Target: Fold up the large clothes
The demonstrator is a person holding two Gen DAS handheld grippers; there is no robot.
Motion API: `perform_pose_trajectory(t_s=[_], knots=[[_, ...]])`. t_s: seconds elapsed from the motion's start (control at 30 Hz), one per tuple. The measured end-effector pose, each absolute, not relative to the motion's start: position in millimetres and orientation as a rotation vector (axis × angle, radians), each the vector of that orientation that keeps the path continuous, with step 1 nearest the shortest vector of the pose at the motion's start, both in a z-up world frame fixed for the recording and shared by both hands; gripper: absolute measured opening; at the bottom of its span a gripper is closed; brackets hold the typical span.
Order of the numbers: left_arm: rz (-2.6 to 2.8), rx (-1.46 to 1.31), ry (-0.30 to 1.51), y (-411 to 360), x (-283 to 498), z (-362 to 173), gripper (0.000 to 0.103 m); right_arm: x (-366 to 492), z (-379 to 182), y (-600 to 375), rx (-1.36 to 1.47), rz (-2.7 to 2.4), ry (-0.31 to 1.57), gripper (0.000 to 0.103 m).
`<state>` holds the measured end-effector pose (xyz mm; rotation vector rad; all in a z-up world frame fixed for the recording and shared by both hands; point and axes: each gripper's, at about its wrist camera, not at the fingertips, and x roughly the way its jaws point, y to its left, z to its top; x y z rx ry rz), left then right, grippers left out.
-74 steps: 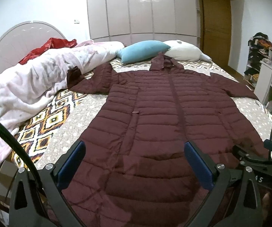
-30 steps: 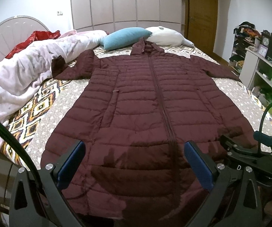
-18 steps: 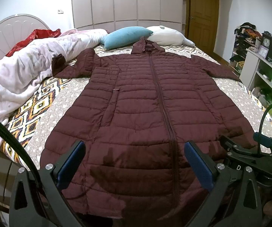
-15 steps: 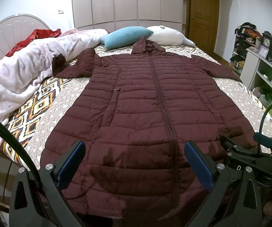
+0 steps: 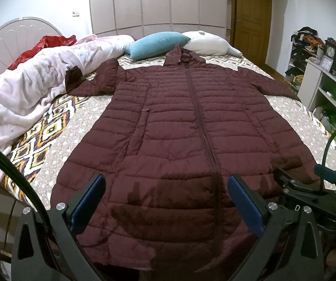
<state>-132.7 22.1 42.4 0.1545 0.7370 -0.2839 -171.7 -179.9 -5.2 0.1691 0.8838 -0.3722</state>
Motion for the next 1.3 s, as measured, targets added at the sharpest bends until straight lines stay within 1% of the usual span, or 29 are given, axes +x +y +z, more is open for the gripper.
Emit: perform_pose_trajectory(t_s=[0.13,0.23,0.47,0.63,0.77,0.87,0.97,1.03,1.07,1.1,1.17,1.3], knots=[[-0.255,0.157,0.705,30,-131,53,0.103,-171,-2,-180,0.174,-0.369,0.876,0.101],[-0.22,0.169,0.661,39,-130,74,0.103,-174,13,-185,0.182,-0.368,0.833,0.101],[-0.187,0.166,0.53,68,-138,140,0.103,-186,74,-198,0.158,-0.392,0.705,0.101],[-0.216,0.186,0.422,86,-155,200,0.103,-199,129,-209,0.156,-0.38,0.615,0.101],[-0.243,0.201,0.365,97,-163,253,0.103,-208,191,-213,0.098,-0.345,0.537,0.101],[-0.225,0.214,0.3,105,-169,299,0.103,-217,242,-212,0.03,-0.371,0.442,0.101],[-0.219,0.196,0.251,112,-168,349,0.103,-219,308,-215,0.005,-0.375,0.346,0.101],[-0.213,0.17,0.234,116,-165,377,0.103,-216,341,-217,0.015,-0.351,0.316,0.101],[-0.205,0.151,0.222,120,-163,395,0.103,-209,370,-217,0.01,-0.336,0.302,0.101],[-0.199,0.139,0.211,122,-161,407,0.103,-206,382,-216,0.0,-0.333,0.297,0.101],[-0.175,0.126,0.177,126,-156,431,0.103,-194,423,-208,-0.058,-0.359,0.26,0.101],[-0.148,0.105,0.152,127,-138,454,0.103,-181,462,-201,-0.062,-0.343,0.172,0.103]])
